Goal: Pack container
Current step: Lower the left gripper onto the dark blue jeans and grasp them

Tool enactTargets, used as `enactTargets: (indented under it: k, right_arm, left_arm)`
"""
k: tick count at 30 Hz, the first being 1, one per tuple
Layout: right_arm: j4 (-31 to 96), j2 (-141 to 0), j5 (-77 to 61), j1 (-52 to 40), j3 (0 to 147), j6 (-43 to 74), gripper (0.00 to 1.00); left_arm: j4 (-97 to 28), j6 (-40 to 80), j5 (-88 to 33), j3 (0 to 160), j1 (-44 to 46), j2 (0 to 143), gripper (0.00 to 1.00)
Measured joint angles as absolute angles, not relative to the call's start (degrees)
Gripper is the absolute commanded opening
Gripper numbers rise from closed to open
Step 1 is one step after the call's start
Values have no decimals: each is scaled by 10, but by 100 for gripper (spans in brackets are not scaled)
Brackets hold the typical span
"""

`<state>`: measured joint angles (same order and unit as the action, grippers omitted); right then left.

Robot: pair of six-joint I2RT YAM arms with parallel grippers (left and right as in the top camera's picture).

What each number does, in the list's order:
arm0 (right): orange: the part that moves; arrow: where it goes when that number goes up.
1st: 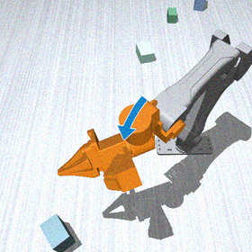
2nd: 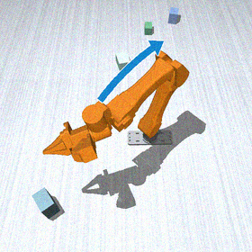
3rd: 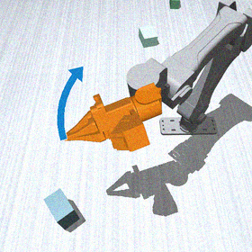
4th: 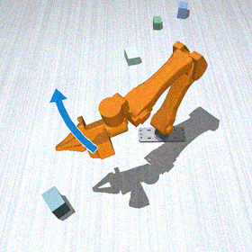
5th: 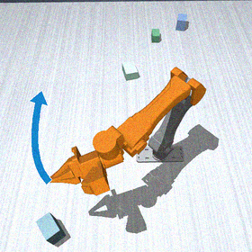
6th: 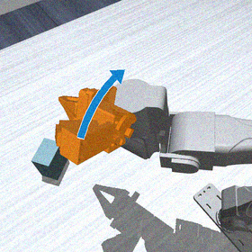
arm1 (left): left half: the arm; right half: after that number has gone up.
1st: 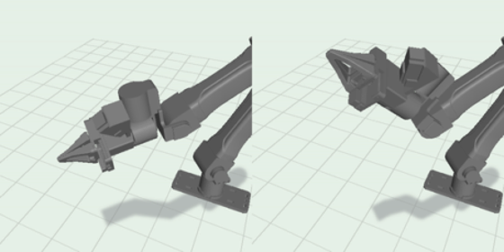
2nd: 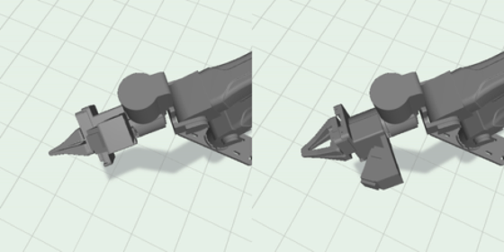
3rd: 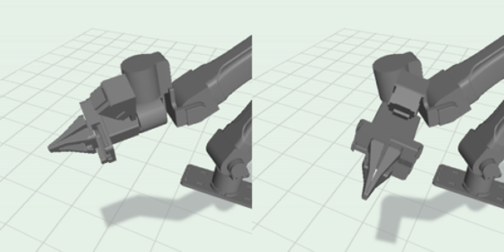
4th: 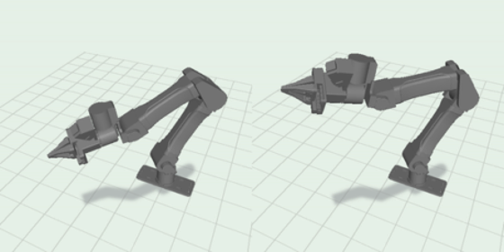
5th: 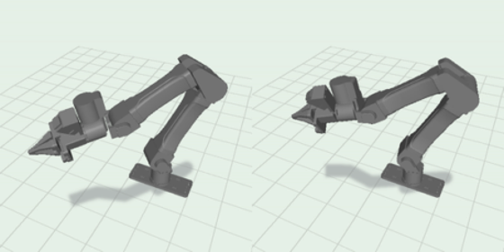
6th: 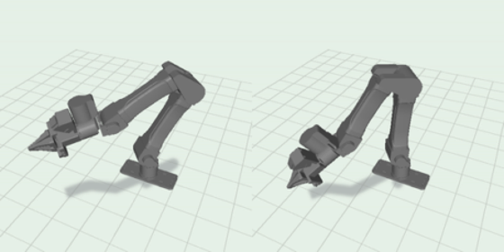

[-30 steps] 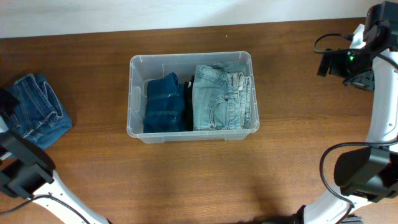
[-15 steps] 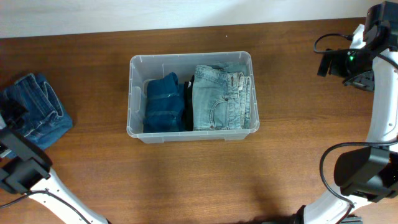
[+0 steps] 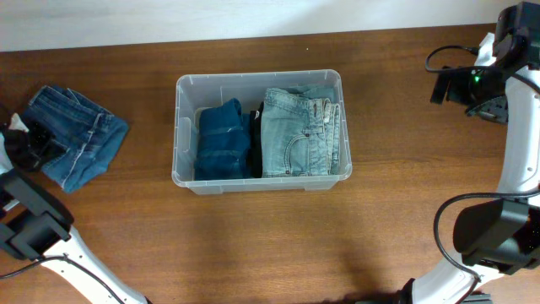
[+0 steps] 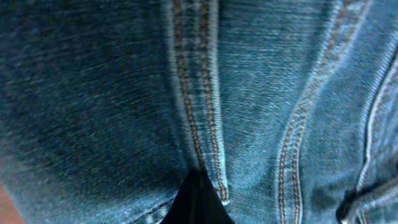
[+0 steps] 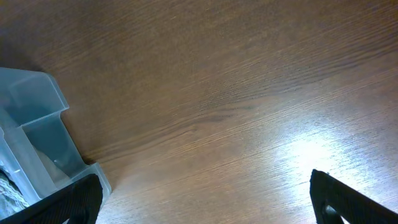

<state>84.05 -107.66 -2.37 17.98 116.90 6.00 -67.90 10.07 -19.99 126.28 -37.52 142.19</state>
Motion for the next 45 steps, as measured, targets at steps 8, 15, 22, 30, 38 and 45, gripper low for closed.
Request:
enactTargets:
  k: [8, 15, 22, 30, 38, 45]
  right_arm:
    - [841, -1077, -24, 180, 1169, 60, 99]
    - [841, -1077, -24, 180, 1169, 60, 98]
    - [841, -1077, -24, 180, 1169, 60, 99]
    - [841, -1077, -24, 180, 1169, 60, 98]
    - [841, -1077, -24, 180, 1169, 60, 99]
    - [841, -1077, -24, 180, 1169, 60, 99]
  left_arm:
    - [-679, 102, -220, 1263, -379, 1414, 0]
    - [-681, 120, -199, 1263, -376, 1362, 0]
    - [-691, 130, -154, 1270, -376, 1343, 41]
    - [-703, 134, -89, 1270, -376, 1343, 96]
    - [-706, 135, -51, 1270, -376, 1343, 96]
    - [-667, 135, -40, 1234, -375, 1344, 96]
